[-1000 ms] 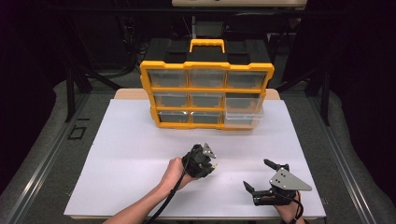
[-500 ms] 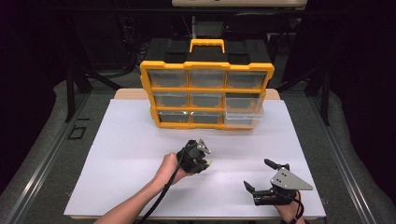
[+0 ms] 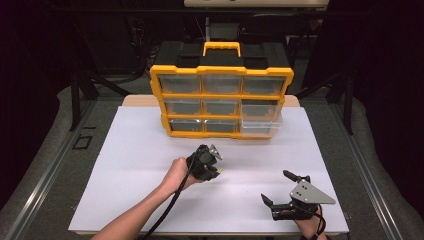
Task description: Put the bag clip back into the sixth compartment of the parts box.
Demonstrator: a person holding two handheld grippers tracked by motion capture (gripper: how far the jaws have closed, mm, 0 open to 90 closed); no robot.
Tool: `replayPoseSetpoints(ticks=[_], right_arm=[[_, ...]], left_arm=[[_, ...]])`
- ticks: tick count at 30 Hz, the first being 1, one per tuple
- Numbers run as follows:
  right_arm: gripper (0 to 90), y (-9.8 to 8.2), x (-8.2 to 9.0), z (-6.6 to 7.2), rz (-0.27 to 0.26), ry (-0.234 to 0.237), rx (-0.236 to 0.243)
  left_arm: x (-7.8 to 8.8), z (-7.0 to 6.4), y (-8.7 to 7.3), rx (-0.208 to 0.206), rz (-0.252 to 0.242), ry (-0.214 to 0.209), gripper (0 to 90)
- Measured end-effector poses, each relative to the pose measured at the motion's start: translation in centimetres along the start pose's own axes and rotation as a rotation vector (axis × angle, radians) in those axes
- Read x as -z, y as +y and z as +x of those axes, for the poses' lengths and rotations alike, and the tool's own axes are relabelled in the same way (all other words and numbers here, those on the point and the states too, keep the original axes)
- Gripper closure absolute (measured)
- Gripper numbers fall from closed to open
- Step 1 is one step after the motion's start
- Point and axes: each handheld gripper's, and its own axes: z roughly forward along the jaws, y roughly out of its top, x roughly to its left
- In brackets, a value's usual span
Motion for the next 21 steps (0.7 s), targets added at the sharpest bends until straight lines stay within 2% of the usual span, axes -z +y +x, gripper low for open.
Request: replayPoseSetpoints(ticks=[8,21], right_arm=[[0.0,0.0,0.0,0.0,0.002,-0.003,0.001],[0.0,0.0,0.0,0.0,0.0,-0.002,0.0]], left_arm=[[0.5,0.7,-0.1,0.006,0.011,-0.006,80.2],[1.4,1.5,0.5,-0.009,0.026,-0.002,80.1]])
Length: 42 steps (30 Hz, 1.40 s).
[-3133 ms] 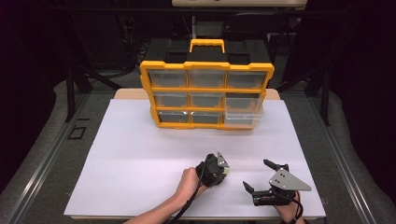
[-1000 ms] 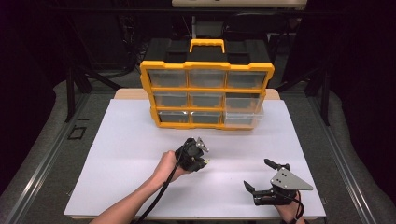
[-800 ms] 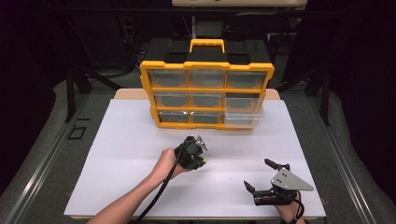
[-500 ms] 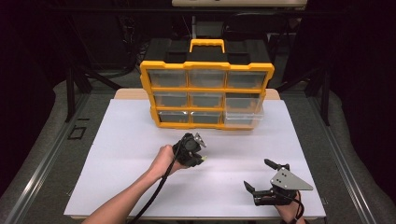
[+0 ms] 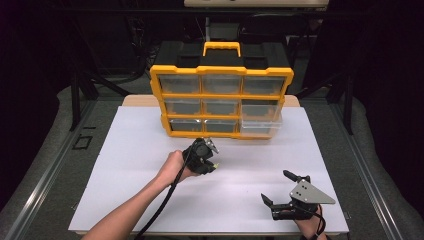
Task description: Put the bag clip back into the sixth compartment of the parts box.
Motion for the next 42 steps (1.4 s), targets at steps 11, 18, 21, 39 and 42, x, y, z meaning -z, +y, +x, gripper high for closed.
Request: replayPoseSetpoints(ticks=[11,18,21,39,42], right_arm=[[0.0,0.0,0.0,0.0,-0.001,0.002,0.001],[0.0,0.0,0.0,0.0,0.0,-0.001,0.0],[0.0,0.0,0.0,0.0,-0.002,0.001,0.001],[0.0,0.0,-0.3,0.0,0.001,0.01,0.005],[0.0,0.0,-0.3,0.0,0.0,0.01,0.008]], left_arm=[[0.9,0.6,1.1,-0.012,0.008,-0.001,80.1],[1.5,1.1,1.6,-0.017,0.01,0.0,80.1],[1.8,1.2,1.8,-0.014,0.006,0.002,80.1],[3.8,2.4,4.2,-0.038,0.012,0.02,80.2],[4.1,2.5,4.6,-0.038,0.015,0.024,80.2]])
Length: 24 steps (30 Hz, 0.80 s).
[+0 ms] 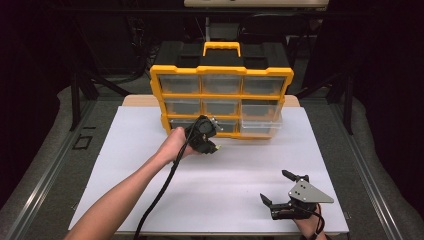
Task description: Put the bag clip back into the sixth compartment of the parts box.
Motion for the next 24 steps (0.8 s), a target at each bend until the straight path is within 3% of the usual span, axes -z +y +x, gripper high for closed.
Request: replayPoseSetpoints(ticks=[24], right_arm=[[0.0,-0.1,0.0,0.0,0.003,0.008,0.0]], left_arm=[[2.1,1.7,2.0,0.006,-0.01,0.038,80.2]])
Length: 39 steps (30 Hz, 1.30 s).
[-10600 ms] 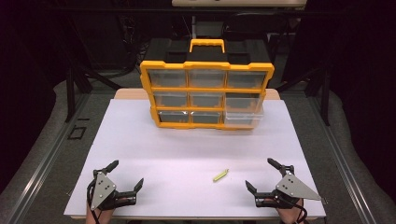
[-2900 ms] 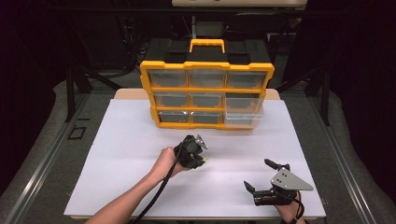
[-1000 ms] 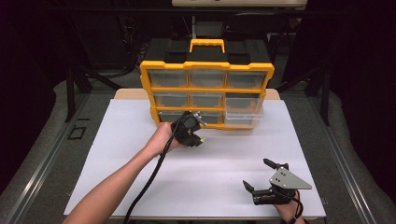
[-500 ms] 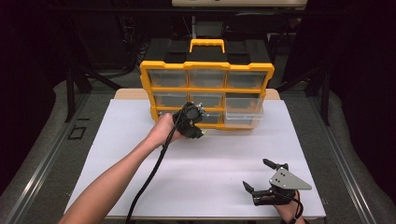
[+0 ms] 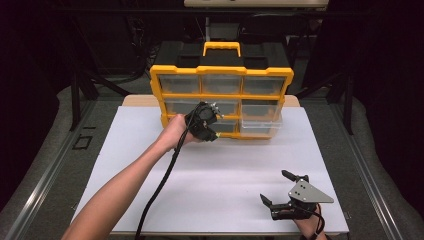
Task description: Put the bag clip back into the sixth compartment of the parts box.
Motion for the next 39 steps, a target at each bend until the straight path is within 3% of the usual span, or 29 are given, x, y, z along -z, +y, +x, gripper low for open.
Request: replayPoseSetpoints(ticks=[39], right_arm=[[0.0,0.0,0.0,0.0,-0.001,0.006,-0.001]], left_arm=[[2.2,0.9,3.6,-0.045,0.01,0.033,80.2]])
